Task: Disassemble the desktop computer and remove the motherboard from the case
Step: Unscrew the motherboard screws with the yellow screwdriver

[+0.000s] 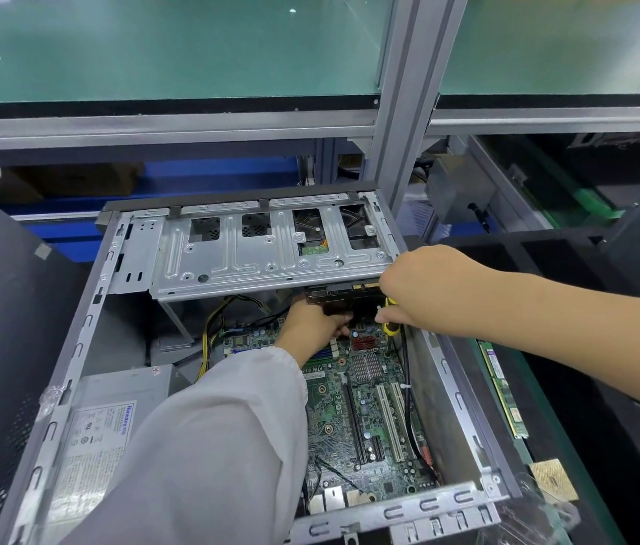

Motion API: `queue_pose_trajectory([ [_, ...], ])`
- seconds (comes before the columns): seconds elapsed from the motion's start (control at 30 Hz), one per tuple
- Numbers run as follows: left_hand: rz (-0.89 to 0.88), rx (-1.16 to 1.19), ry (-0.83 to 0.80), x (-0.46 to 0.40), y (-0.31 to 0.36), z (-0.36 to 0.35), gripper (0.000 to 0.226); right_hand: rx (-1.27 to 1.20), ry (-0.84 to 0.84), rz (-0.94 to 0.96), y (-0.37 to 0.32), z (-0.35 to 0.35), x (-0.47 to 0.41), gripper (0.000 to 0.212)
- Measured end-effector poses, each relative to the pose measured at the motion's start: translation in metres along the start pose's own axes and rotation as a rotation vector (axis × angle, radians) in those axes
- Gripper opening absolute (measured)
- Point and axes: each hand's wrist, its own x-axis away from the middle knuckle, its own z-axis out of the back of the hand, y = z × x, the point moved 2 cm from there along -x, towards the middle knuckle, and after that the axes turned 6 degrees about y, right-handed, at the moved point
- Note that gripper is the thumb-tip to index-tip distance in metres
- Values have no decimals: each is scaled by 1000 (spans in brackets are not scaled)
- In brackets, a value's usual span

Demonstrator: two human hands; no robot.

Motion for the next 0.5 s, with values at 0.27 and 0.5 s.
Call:
queue_pose_trajectory([
  [0.27,-15,22,-3,2,0,2,14,37,-70,26,-7,-1,-4,46],
  [0.5,-33,-13,1,2,-2,3,14,-15,-107,45,-1,-2,-5,26],
])
